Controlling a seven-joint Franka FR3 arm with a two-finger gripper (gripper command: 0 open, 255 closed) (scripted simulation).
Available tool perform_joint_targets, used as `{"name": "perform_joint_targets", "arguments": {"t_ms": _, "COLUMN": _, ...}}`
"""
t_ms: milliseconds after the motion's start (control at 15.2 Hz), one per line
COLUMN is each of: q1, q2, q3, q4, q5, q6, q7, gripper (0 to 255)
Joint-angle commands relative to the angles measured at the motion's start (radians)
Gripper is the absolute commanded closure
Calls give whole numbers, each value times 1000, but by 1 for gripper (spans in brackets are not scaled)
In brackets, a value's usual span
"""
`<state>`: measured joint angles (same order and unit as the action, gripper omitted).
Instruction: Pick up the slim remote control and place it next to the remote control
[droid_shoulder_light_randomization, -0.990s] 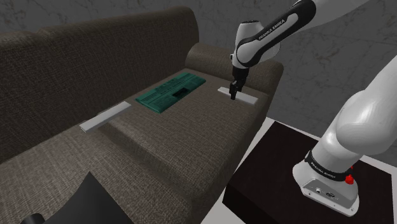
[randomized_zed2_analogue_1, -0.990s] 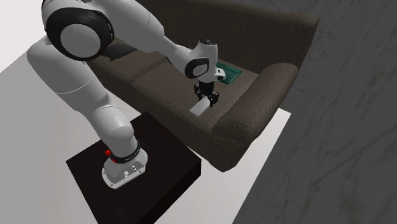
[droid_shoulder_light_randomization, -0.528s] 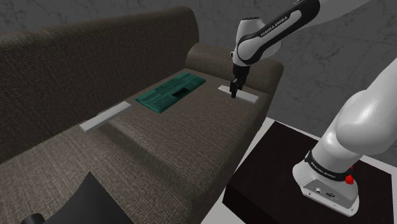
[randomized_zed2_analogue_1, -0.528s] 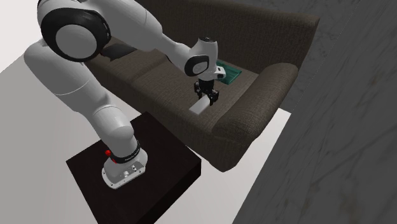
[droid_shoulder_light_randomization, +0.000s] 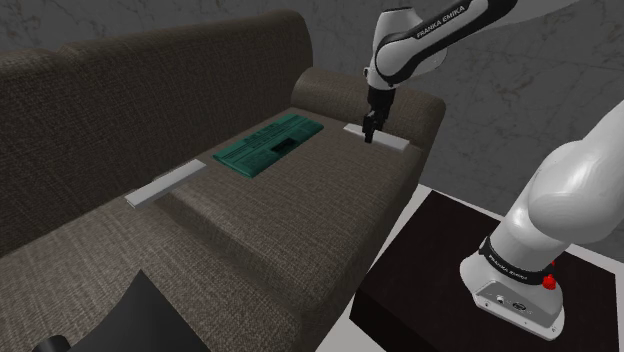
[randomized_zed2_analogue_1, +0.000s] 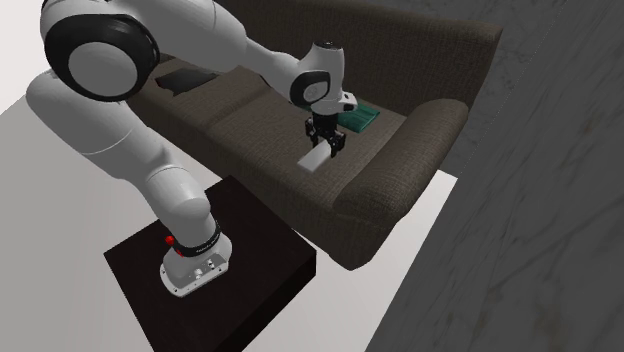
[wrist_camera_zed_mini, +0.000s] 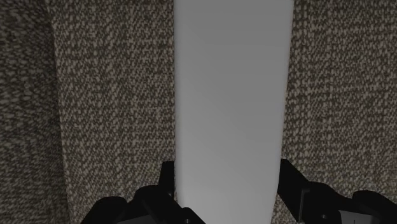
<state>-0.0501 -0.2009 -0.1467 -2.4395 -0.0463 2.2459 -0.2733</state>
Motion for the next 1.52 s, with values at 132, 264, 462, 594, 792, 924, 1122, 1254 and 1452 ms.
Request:
{"name": "perform_joint_targets", "arguments": {"t_ms": 132, "q1": 0, "q2": -35, "q3": 3, "q4": 28, "q5": -3, "q6": -63, "q7": 3, "gripper": 255}}
{"name": "perform_joint_targets", "arguments": {"t_ms": 264, "q1": 0, "q2": -48, "q3": 4, "q4": 44, "q5": -4, "q6": -91, "q7": 4, "gripper": 255}}
{"name": "perform_joint_targets", "arguments": {"t_ms": 462, "q1": 11, "q2": -59, "q3": 22, "q4": 54, "q5": 0, "q6": -114, "q7": 30, "gripper": 255}}
{"name": "perform_joint_targets", "arguments": {"t_ms": 594, "q1": 34, "q2": -58, "q3": 55, "q4": 54, "q5": 10, "q6": -114, "q7": 80, "gripper": 255}}
{"name": "perform_joint_targets", "arguments": {"t_ms": 792, "q1": 69, "q2": -50, "q3": 105, "q4": 62, "q5": 25, "q6": -115, "q7": 154, "gripper": 255}}
{"name": "perform_joint_targets", "arguments": {"t_ms": 924, "q1": 91, "q2": -39, "q3": 137, "q4": 73, "q5": 34, "q6": -115, "q7": 204, "gripper": 255}}
{"name": "perform_joint_targets", "arguments": {"t_ms": 1122, "q1": 125, "q2": -14, "q3": 185, "q4": 99, "q5": 46, "q6": -117, "q7": 277, "gripper": 255}}
{"name": "perform_joint_targets", "arguments": {"t_ms": 1254, "q1": 146, "q2": 7, "q3": 216, "q4": 121, "q5": 52, "q6": -119, "q7": 326, "gripper": 255}}
{"name": "perform_joint_targets", "arguments": {"t_ms": 1452, "q1": 178, "q2": 45, "q3": 260, "q4": 164, "q5": 57, "q6": -123, "q7": 400, "gripper": 255}}
